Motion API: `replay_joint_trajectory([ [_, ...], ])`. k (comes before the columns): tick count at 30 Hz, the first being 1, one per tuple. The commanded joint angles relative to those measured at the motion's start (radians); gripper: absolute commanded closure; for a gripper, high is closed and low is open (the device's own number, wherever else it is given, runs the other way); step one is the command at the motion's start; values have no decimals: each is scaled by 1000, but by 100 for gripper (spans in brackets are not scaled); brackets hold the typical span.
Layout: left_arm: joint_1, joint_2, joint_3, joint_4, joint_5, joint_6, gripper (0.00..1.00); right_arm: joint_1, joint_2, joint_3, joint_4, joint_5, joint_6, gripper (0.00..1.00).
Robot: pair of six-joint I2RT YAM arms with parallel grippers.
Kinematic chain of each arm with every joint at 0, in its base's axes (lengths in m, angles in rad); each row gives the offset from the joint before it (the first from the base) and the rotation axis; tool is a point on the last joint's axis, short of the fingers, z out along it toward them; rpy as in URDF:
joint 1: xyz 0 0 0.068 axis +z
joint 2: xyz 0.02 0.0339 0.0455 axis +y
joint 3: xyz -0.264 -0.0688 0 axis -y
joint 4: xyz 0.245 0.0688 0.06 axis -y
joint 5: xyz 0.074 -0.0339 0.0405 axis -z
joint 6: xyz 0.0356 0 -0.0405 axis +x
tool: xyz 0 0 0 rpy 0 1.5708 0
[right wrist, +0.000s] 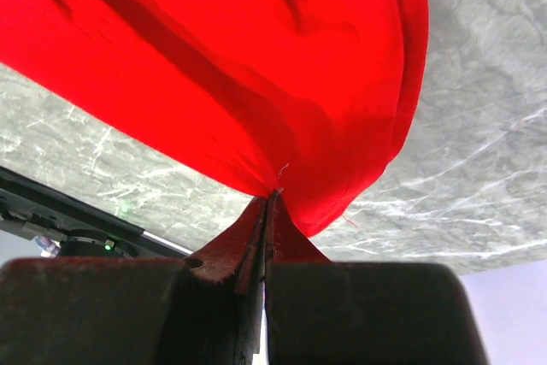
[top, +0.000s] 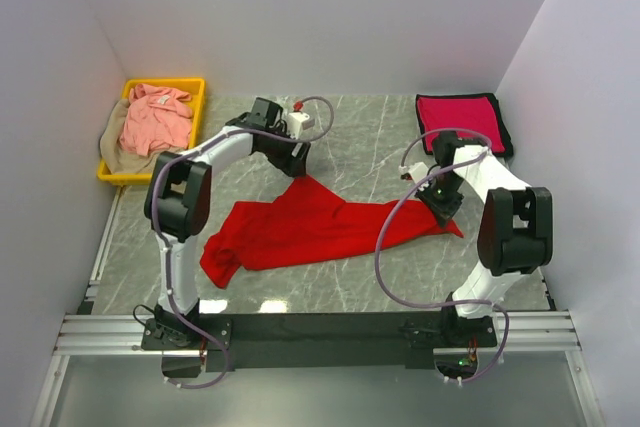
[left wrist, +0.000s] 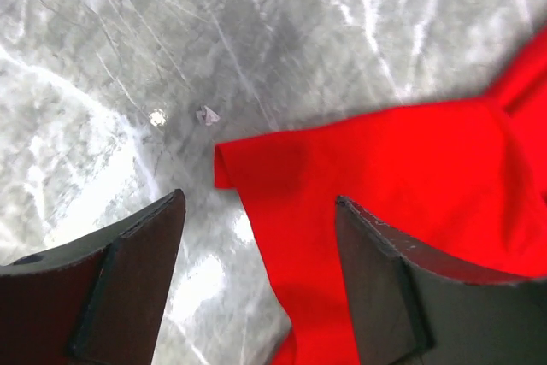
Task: Fold and stack the t-shirts
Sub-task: Flatten the tshirt out
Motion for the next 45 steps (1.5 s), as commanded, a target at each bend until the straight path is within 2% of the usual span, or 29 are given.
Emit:
replay_joint_trajectory([
  [1, -29, 27, 75, 42, -71, -89, 24, -5, 3, 36, 21, 10, 5, 100],
  [8, -110, 67, 10, 54, -179, -97, 31, -3, 14, 31, 64, 40, 17, 100],
  [14, -115, 113, 19, -2, -297, -111, 66, 6, 48, 76, 76, 28, 48, 99],
  [15, -108, 114, 19, -18, -297, -105, 77, 8, 54, 79, 79, 30, 49, 98],
  [16, -100, 111, 16, -25, -294, -99, 84, 15, 57, 82, 92, 33, 57, 97],
  [18, -69, 93, 7, -33, -289, -89, 96, 23, 69, 100, 93, 42, 65, 87],
  [19, -54, 84, -4, -38, -279, -88, 99, 20, 72, 110, 89, 37, 71, 83],
  [20, -22, 65, -9, -39, -265, -89, 99, 17, 69, 111, 89, 43, 71, 73],
  [21, -5, 59, -10, -44, -254, -91, 99, 9, 59, 108, 93, 48, 69, 68],
  [23, 42, 53, -3, -76, -234, -86, 99, 0, 33, 90, 96, 53, 56, 58],
  [26, 82, 54, -3, -91, -231, -71, 99, -18, 7, 50, 93, 56, 34, 48],
  [34, 113, 68, 14, -114, -220, -59, 99, -25, -46, -4, 151, 48, 14, 41],
  [38, 113, 77, 23, -127, -210, -53, 99, -25, -61, -60, 289, 117, -27, 41],
  [40, 113, 77, 28, -133, -211, -48, 99, -28, -52, -62, 363, 135, -55, 41],
  [45, 115, 82, 40, -150, -220, -45, 99, -28, 22, -13, 423, 122, -142, 42],
])
